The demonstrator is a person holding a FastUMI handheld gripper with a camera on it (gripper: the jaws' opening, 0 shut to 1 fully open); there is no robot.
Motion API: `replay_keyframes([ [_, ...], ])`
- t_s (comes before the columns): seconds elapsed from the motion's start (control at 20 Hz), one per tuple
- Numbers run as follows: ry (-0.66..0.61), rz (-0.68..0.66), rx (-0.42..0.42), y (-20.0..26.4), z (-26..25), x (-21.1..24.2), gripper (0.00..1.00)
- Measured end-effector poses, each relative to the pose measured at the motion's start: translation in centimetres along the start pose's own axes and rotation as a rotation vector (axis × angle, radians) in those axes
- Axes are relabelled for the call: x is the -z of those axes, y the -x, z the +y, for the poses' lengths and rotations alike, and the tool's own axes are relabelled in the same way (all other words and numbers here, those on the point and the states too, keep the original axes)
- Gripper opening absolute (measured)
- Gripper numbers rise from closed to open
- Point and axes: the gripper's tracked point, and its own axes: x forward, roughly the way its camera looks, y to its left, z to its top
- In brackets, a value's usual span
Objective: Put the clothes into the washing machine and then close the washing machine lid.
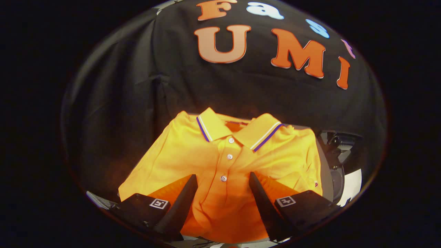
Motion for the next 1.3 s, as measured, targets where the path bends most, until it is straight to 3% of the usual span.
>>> replay_keyframes([
  [0.1,0.005,0.020,-0.017,-3.2,-0.4,0.0,0.96],
  [0.35,0.032,-0.026,-0.064,-2.6,-1.1,-0.3,0.66],
  [0.45,0.059,-0.031,-0.073,-2.4,-1.3,-0.2,0.44],
  [0.6,0.040,-0.032,-0.082,-2.4,-1.1,-0.2,0.41],
  [0.8,-0.024,-0.065,-0.167,-2.1,-1.3,-0.5,0.12],
  [1.0,-0.155,-0.261,-0.220,-1.4,-1.8,-1.2,0.08],
  [1.3,-0.077,-0.444,-0.206,1.5,-2.1,-3.2,0.08],
])
